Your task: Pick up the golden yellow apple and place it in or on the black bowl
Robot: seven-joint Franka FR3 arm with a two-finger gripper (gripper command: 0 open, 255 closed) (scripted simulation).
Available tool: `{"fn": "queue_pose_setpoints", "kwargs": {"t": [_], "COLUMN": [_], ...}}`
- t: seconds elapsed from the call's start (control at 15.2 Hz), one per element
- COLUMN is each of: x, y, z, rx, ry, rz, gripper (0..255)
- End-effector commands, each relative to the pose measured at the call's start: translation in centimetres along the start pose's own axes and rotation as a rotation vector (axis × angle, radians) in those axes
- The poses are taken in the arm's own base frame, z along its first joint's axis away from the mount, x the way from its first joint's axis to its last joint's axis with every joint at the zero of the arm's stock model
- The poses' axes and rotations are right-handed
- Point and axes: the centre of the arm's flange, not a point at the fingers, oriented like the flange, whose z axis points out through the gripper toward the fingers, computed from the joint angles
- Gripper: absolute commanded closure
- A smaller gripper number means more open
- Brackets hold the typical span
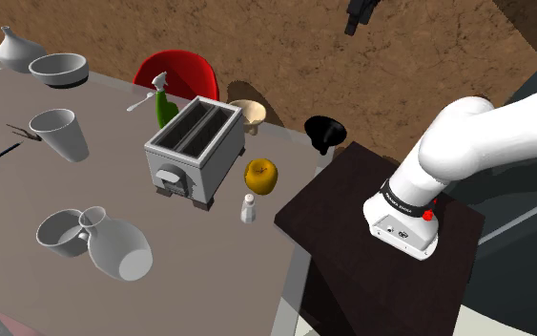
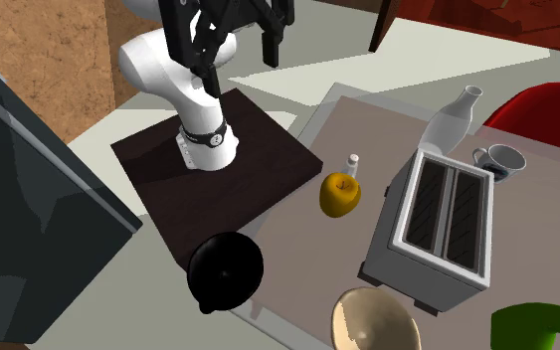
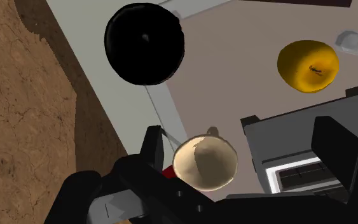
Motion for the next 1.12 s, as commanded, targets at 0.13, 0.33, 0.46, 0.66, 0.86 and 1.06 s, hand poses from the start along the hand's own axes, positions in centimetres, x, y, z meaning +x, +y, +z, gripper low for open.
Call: {"fn": "queue_pose_setpoints", "kwargs": {"t": [0.13, 0.33, 0.46, 0.66, 0.86, 1.06], "x": [-0.2, -0.4, -0.3, 0.0, 0.5, 1.3], "y": [-2.1, -5.2, -7.2, -10.2, -13.0, -15.8], "z": [1.8, 4.7, 6.6, 9.5, 12.5, 15.5], "rx": [-0.013, -0.033, -0.046, -0.066, -0.085, -0.105], "ry": [0.000, -0.001, -0.002, -0.002, -0.003, -0.004], "rz": [0.058, 0.145, 0.202, 0.289, 0.376, 0.463], "gripper": [0, 0, 0, 0, 0, 0]}}
